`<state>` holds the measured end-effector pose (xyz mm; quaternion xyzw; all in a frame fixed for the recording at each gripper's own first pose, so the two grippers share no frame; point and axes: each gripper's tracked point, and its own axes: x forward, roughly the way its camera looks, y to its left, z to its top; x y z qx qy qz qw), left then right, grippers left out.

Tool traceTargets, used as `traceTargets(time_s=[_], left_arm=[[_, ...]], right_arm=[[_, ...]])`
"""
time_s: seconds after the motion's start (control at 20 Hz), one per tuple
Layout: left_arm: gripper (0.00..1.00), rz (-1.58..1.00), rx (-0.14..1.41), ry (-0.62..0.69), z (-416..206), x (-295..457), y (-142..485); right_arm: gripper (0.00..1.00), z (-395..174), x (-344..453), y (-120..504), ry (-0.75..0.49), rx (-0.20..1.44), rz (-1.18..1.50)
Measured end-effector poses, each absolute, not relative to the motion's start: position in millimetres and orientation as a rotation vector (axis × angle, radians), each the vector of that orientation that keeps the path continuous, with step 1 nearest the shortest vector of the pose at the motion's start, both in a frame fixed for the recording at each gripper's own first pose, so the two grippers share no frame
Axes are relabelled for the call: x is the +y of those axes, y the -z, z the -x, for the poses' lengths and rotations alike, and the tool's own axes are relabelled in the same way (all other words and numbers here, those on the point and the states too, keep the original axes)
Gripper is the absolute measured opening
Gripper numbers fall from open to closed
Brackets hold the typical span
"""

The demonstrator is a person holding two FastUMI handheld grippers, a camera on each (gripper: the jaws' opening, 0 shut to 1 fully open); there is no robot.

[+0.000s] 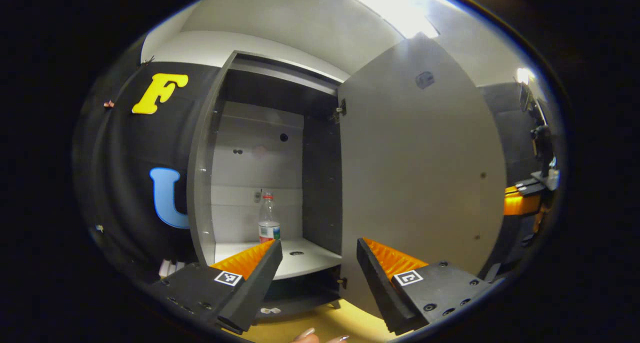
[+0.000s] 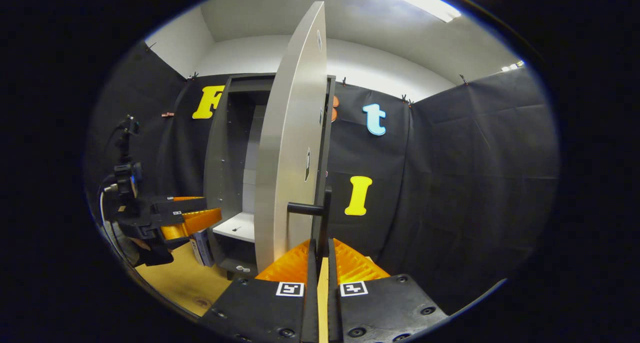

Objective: Open the cabinet door with the right hand, grasp the bottle in the cabinet with the left hand and place it on the coaster, then close the cabinet door with the right hand.

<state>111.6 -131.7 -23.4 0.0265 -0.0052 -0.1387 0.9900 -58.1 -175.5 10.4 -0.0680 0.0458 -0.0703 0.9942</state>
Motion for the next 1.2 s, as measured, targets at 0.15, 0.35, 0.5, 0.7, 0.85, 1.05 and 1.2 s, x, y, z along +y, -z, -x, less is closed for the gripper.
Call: traceTargets(time_s=[0.15, 0.35, 0.5, 0.7, 0.85, 1.05, 1.2], left_arm=[[0.94, -0.083, -0.007, 0.229, -159, -128, 33], [0.94, -0.124, -0.025, 0.133, -220, -113, 39], [0.94, -0.172, -0.016, 0.070, -266, -103, 52], [0.94, -0.153, -0.008, 0.052, -312, -100, 62], [0.98, -0.154, -0.009, 0.034, -345, -96, 65], [0.97, -0.152, 0.005, 0.011, -378, -87, 74], [0.98, -0.108, 0.026, 0.008, -397, -81, 84]], right_arm=[[0.11, 59, -198, -9, 0.127, 0.098, 0.087], [0.12, 60, -217, -7, 0.086, 0.095, 0.029], [0.18, 54, -214, 3, 0.043, 0.127, 0.074], [0.13, 55, -215, 7, 0.003, 0.146, 0.078], [0.16, 55, -216, 6, -0.019, 0.155, 0.078], [0.16, 55, -217, 8, -0.024, 0.167, 0.064], [0.16, 57, -214, 9, -0.035, 0.173, 0.057]])
